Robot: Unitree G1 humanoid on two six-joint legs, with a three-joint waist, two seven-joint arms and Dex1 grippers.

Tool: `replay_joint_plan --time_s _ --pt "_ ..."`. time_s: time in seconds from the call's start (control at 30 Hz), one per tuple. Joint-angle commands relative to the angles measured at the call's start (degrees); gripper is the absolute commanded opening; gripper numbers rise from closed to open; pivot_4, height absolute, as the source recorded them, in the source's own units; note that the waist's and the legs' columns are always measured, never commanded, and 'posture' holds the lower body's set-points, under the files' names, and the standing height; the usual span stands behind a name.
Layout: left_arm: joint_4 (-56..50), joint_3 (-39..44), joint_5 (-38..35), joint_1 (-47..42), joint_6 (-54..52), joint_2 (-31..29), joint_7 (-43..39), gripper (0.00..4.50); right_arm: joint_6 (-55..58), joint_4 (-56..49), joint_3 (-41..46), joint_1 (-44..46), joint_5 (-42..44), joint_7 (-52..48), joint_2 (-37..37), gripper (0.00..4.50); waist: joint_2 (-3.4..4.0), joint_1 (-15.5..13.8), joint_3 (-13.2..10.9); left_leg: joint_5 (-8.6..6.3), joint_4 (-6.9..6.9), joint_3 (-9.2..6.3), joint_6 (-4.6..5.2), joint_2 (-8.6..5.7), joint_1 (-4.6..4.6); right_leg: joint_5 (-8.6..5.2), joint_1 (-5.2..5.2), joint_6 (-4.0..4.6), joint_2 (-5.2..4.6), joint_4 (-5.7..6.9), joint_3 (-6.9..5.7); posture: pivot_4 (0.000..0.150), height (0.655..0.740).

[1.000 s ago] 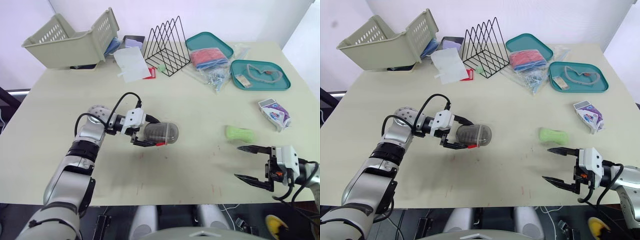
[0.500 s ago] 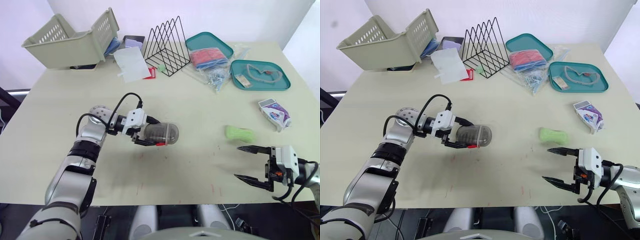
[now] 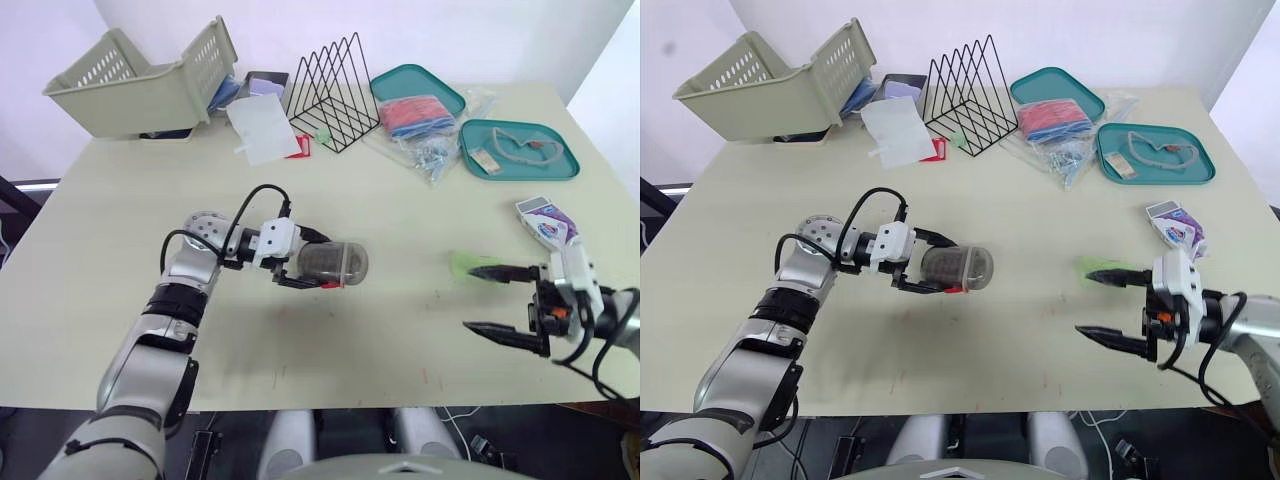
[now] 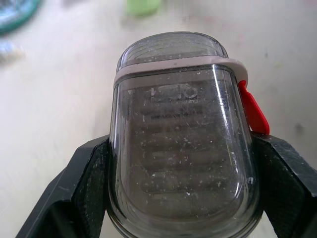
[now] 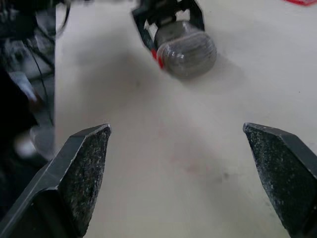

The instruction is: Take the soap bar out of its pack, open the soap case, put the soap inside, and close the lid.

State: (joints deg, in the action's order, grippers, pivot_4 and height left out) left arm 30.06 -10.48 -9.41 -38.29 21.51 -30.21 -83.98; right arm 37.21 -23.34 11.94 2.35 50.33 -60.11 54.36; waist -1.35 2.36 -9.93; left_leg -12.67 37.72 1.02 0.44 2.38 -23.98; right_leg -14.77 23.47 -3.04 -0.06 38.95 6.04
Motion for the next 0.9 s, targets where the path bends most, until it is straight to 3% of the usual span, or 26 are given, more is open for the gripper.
replay_joint_plan --time_s 0.03,0.23,0.47,0.63,0.9 --pt "-9.1 1.0 -3.2 1.5 -1.2 1.9 2.9 3.48 17.7 -1.9 -0.4 6.2 16.3 11.8 0.8 4.5 -0.06 -0.2 0.0 0.0 0.0 -0.01 0.0 0.0 -0.01 0.0 0.0 0.0 -0.01 -0.01 -0.01 0.15 0.74" --pt "-17.3 -0.1 -2.9 5.3 -1.2 5.5 8.7 3.48 31.8 8.9 -5.0 18.8 42.3 34.5 -2.0 4.5 -0.07 -0.1 0.0 0.0 0.1 -0.13 0.01 -0.05 -0.23 0.01 0.02 -0.01 -0.04 -0.08 -0.12 0.15 0.74" --pt "-19.2 -1.9 -1.7 6.0 -1.1 7.1 11.8 3.48 30.1 12.6 -11.2 23.4 58.7 51.2 -4.5 4.5 -0.06 0.0 0.0 -0.01 0.41 -0.42 0.03 -0.04 -0.53 0.04 0.06 -0.07 0.0 -0.06 -0.37 0.15 0.74" --pt "-19.6 -2.5 -1.1 6.2 -0.5 7.3 12.5 3.48 28.3 14.9 -12.6 24.6 62.7 57.6 -6.3 4.5 -0.06 -0.1 0.0 -0.02 0.62 -0.52 0.05 -0.06 -0.73 0.11 0.07 -0.18 -0.01 -0.1 -0.44 0.15 0.74" --pt "-19.3 -3.1 -1.2 6.3 -0.1 6.8 12.5 3.48 29.4 17.2 -12.2 25.7 62.7 59.2 -7.1 4.5 -0.05 0.0 0.0 -0.01 0.6 -0.58 0.05 -0.06 -0.74 0.11 0.08 -0.17 0.01 -0.1 -0.46 0.15 0.74"
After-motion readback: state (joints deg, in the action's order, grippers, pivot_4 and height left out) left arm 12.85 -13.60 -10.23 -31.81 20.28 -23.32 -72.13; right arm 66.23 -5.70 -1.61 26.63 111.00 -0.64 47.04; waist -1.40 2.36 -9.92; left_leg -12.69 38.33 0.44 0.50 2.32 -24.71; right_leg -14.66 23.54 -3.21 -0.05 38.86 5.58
